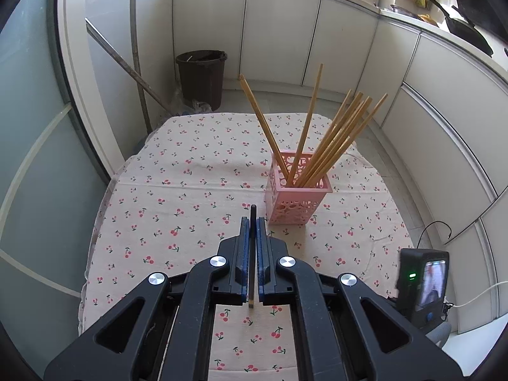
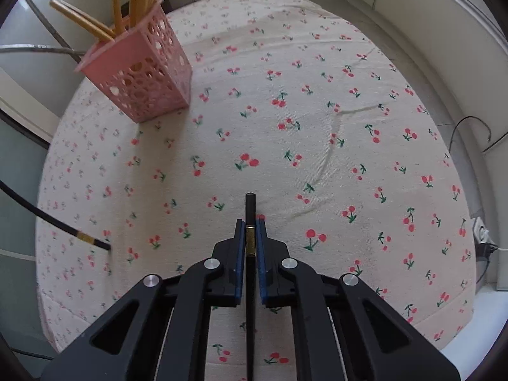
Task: Organize utensils
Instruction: 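Lift both black chopsticks upright and carry them above the pink basket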
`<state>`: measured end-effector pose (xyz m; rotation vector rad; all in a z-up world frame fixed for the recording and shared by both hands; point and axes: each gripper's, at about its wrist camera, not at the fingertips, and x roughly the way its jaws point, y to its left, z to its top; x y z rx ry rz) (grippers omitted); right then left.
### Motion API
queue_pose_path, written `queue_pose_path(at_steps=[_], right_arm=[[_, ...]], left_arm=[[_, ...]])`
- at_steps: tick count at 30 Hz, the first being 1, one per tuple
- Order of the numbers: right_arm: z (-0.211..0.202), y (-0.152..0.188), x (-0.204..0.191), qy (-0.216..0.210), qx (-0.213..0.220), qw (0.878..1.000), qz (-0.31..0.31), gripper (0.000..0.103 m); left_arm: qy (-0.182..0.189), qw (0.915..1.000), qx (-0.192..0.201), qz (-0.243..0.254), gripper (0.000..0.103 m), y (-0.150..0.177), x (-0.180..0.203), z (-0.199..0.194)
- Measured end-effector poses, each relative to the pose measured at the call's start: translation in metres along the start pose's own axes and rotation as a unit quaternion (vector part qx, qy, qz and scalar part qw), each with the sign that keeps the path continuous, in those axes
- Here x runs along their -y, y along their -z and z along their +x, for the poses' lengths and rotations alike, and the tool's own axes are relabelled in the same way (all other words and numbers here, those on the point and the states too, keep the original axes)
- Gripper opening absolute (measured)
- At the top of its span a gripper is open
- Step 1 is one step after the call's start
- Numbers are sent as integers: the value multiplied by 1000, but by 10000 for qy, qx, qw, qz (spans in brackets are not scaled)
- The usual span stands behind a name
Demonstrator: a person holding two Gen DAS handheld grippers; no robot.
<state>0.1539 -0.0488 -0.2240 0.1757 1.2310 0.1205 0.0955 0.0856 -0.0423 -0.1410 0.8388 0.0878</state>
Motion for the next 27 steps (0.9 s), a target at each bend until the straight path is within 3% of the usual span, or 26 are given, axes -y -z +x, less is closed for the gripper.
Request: queue_pose_path(at_steps=[5,15,27], right_arm=[[-48,-11,7,-445,604,9971,134,7],[-149,-17,16,-1078,1747,9783,297,7],[-249,-71,18,-1764,2844,9412,461,7]], left_arm=[[74,9999,123,-95,3,-5,-5,-11],[232,9980,559,-177,3,-17,-10,-47],[587,9922,1054,-329,3,-66,-1,-73]])
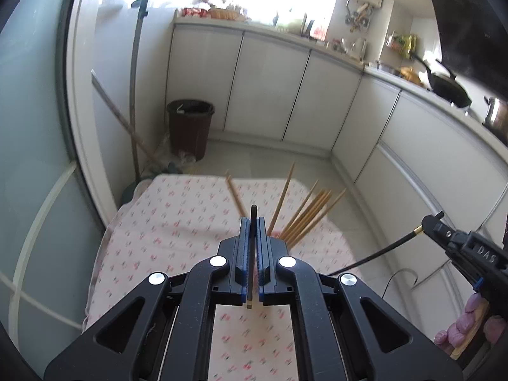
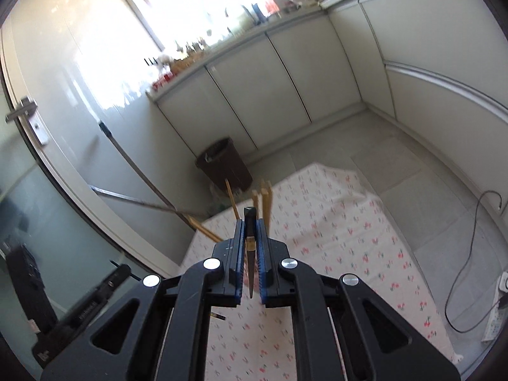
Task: Organize utensils
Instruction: 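Lift both black chopsticks upright and carry them above the pink basket, then lower both black chopsticks into the basket and open both tools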
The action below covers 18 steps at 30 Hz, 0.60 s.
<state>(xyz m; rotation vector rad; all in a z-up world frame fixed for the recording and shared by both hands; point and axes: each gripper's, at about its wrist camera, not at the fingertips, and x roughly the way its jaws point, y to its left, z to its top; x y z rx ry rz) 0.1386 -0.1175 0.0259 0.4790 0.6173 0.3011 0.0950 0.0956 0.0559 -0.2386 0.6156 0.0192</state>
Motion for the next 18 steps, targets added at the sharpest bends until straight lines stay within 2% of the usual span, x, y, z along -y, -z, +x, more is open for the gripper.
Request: queue_pose_path(at_steps=[6,12,14,15,18], right_arm=[[-3,-35,-3,-199,358,9991,126,7],[14,-42,5,-195,337,9989,275,7],[18,-42,4,-168,318,9990,261,7],[21,-41,3,-149,313,9991,232,7],[24,-40,0,-106,318,9993,141,7]], left_arm=[[40,9998,202,18,3,-28,19,15],[-91,9997,231,15,7,-38,29,49],[-106,9998,110,-162,40,-34,20,59],[-82,9994,106,-306,43,-33,13,59],[-8,9979,109,-644,42,-37,-6,52]])
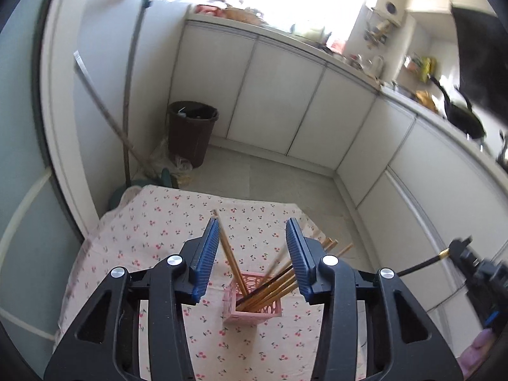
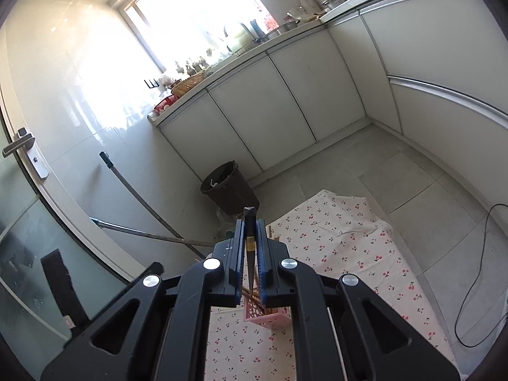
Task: Organize utensils
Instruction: 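Lower both black chopsticks into the basket and open both tools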
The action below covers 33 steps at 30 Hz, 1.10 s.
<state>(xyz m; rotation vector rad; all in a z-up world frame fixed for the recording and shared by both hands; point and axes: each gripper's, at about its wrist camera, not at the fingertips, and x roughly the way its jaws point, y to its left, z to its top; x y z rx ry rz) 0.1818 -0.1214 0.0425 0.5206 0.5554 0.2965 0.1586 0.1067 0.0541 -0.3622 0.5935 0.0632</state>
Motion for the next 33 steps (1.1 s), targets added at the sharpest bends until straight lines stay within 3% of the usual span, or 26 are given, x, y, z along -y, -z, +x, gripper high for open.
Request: queue_pose_path(at_steps=[5,11,18,22,27,29,30,31,33], right_arm=[[11,8,-11,187,8,9996,-215,7],[41,23,-18,377,-196,9986,-310,7],[70,33,-36,279,-302,9985,-374,9],[86,41,-39,76,-372,9989,-263,15],[71,46,-43,223,-355,9982,-419,16],[58,49,-46,363,-266,9972,-592,29],[49,52,-47,454,-192,9963,-697,43],[42,53,-48,503,-136,9957,-771,49],[29,58,-49,662,-20,9933,-947,49]], left_arm=[[-33,9993,-18,-376,42,0,-23,-19],[-172,9984,-264,-467,43,5,-33,-13],[-250,9981,-369,-429,43,7,-42,-9],[-161,9987,-250,-412,43,6,-45,-18],[-56,9994,46,-331,51,5,-39,-37],[-82,9997,152,-144,54,9,-30,-44],[-184,9995,261,27,56,13,-22,-49],[-274,9989,348,154,57,17,-17,-52],[-494,9959,564,513,61,28,-2,-61]])
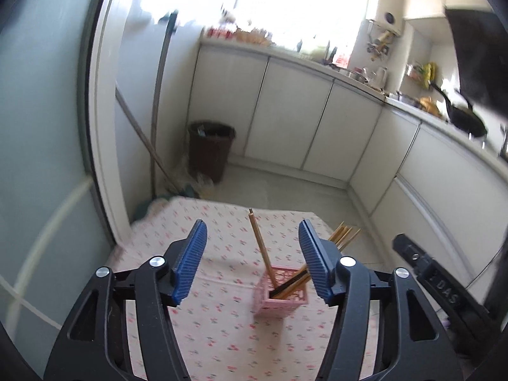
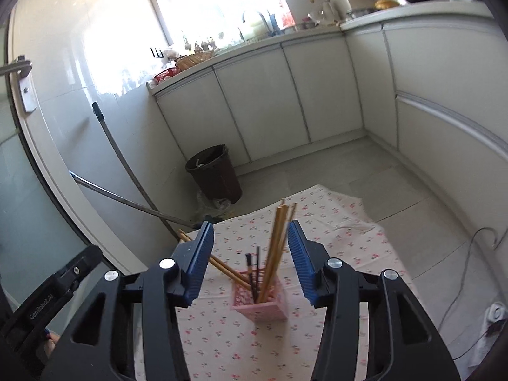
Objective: Organize utensils
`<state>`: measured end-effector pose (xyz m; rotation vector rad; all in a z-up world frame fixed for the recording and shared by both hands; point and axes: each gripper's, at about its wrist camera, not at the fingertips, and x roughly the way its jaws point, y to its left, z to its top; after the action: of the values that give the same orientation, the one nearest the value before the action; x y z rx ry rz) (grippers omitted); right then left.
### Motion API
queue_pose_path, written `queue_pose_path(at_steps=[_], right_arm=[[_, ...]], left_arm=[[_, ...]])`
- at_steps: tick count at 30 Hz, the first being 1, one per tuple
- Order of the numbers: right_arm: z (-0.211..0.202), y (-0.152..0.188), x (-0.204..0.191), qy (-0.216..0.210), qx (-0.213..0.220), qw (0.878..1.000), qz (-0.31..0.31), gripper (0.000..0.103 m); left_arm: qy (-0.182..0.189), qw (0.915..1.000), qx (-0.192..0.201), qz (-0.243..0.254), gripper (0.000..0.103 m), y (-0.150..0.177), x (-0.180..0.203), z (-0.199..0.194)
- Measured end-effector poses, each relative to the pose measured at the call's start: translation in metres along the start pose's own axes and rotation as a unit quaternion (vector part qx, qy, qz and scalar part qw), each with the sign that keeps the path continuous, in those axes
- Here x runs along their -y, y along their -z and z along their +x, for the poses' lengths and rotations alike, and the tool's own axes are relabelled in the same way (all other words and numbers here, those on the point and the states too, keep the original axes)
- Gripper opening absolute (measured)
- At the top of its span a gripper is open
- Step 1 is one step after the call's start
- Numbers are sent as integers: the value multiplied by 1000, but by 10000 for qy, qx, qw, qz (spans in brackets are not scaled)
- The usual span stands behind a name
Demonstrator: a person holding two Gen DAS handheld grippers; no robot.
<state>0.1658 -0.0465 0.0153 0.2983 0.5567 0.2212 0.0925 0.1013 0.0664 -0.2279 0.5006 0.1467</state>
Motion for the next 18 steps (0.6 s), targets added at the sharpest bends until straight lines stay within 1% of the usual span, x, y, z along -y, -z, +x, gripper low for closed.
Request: queue_pose_path(at_steps=[3,7,8,9,11,14,15,16,18], right_arm=[[-20,9,2,289,106,9992,-245,50],[-39,27,13,478,42,9982,-368,53],[-42,31,16,531,20,9977,-416,53],[-45,36,18,589,5,9972,-468,55],[-54,50,24,732,-40,9959,-537,60],[-64,69,33,937,-123,9939,-567,67],[-68,76,37,1006,-148,9933,-542,73],[-72,83,41,1070,-156,9929,-493,78],[-79,92,47,1188,-152,9918,-445,82]], left_arm=[[-195,9996,161,153,68,16,9,-11],[-203,9996,76,199,74,36,16,-19],[-190,9996,58,203,76,40,17,-21],[-186,9996,37,208,81,45,19,-24],[-189,9995,14,250,89,54,21,-30],[-94,9994,-23,347,94,66,25,-37],[-79,9993,-38,372,96,73,28,-40],[-65,9992,-31,389,96,78,29,-42],[-154,9987,-37,491,96,89,33,-46]])
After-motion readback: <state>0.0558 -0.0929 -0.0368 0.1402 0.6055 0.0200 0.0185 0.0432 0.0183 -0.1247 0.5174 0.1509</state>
